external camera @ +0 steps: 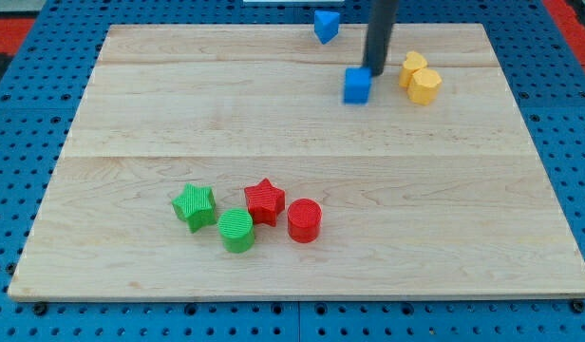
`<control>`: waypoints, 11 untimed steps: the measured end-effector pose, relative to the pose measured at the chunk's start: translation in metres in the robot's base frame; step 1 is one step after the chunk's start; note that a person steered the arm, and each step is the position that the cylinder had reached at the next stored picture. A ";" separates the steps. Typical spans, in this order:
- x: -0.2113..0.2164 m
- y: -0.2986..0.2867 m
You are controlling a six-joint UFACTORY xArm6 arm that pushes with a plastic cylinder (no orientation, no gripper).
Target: Push the green star left to the red star
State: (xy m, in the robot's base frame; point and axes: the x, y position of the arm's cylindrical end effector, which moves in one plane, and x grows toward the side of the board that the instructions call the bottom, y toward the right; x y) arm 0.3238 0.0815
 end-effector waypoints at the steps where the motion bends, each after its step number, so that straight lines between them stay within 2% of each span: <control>1: 0.020 -0.093; 2: 0.015 -0.130; 3: 0.095 -0.214; 4: 0.193 -0.249; 5: 0.271 -0.260; 6: 0.269 -0.165; 7: 0.263 -0.117; 8: 0.251 -0.207; 9: 0.214 -0.267; 10: 0.190 -0.216; 11: 0.235 -0.245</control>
